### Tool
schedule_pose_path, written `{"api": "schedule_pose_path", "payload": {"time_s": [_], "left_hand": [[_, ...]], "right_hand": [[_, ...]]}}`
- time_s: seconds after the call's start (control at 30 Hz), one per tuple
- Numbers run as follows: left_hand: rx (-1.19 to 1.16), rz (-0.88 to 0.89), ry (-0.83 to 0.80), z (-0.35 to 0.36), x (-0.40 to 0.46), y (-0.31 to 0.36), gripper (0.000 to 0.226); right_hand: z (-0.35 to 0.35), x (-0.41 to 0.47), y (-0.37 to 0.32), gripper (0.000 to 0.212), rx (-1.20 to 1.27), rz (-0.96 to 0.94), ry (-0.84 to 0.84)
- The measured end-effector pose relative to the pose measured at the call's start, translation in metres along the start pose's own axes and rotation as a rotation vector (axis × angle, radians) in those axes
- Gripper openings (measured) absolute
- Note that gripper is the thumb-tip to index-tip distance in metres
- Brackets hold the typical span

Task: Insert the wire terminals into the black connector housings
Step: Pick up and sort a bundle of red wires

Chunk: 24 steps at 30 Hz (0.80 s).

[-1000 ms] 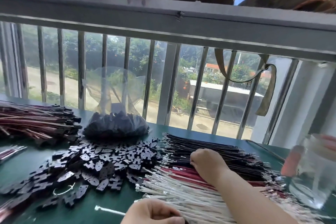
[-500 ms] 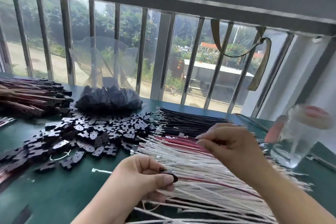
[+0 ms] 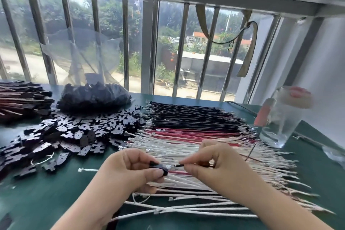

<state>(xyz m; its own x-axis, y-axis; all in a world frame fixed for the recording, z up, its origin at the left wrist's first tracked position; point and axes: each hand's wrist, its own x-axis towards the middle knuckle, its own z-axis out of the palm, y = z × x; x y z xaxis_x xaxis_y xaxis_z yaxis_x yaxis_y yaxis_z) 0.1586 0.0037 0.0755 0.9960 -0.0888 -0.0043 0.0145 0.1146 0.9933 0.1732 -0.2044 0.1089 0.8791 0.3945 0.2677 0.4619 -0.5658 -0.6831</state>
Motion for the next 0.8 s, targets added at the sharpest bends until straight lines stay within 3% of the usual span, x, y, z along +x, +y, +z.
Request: {"api": "schedule_pose_path", "payload": {"time_s": [0.23, 0.4, 0.6, 0.8], "left_hand": [[0.002, -0.012, 0.026, 0.001, 0.000, 0.001, 0.029], [-0.008, -0.021, 0.020, 0.002, -0.001, 0.002, 0.022], [-0.003, -0.016, -0.011, 0.008, -0.004, 0.001, 0.032], [-0.070, -0.033, -0.028, 0.004, -0.002, 0.001, 0.030]], "right_hand": [[0.009, -0.003, 0.002, 0.014, -0.063, -0.046, 0.086], [0.012, -0.003, -0.001, 0.014, -0.067, -0.074, 0.059], [0.024, -0.001, -0.005, 0.020, -0.141, -0.135, 0.079], [0.006, 0.009, -0.001, 0.011, -0.024, -0.053, -0.063]]}}
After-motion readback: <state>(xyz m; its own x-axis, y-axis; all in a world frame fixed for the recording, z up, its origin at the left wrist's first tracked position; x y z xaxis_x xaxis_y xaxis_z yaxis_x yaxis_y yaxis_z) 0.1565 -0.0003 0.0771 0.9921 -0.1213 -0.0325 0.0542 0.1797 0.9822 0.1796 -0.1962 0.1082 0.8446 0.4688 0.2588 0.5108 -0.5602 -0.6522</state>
